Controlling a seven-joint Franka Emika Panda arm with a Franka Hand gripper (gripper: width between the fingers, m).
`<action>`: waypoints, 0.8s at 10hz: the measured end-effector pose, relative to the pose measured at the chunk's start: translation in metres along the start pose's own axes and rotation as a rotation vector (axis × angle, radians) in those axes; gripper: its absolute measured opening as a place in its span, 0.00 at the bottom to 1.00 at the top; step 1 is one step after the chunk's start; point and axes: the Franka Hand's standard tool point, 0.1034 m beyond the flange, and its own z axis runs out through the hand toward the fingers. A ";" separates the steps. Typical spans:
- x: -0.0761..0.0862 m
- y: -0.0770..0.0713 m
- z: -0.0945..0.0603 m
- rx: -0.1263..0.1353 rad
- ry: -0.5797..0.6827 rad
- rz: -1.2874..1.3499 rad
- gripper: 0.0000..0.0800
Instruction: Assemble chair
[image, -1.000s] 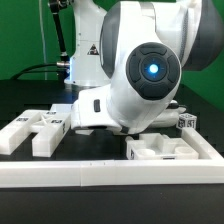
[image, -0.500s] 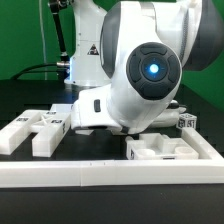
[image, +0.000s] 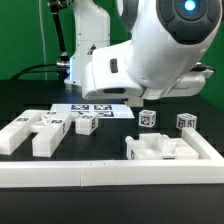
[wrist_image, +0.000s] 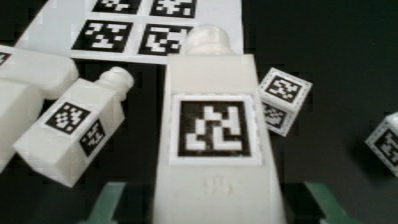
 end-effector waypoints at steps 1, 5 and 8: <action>0.010 0.001 0.000 -0.002 0.056 -0.002 0.36; 0.009 -0.004 -0.025 -0.006 0.269 -0.005 0.36; 0.013 -0.010 -0.065 -0.010 0.523 -0.005 0.36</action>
Offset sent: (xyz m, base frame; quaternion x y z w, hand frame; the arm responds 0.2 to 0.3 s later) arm 0.0000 0.0000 0.0000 0.0000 0.2571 0.0000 0.9664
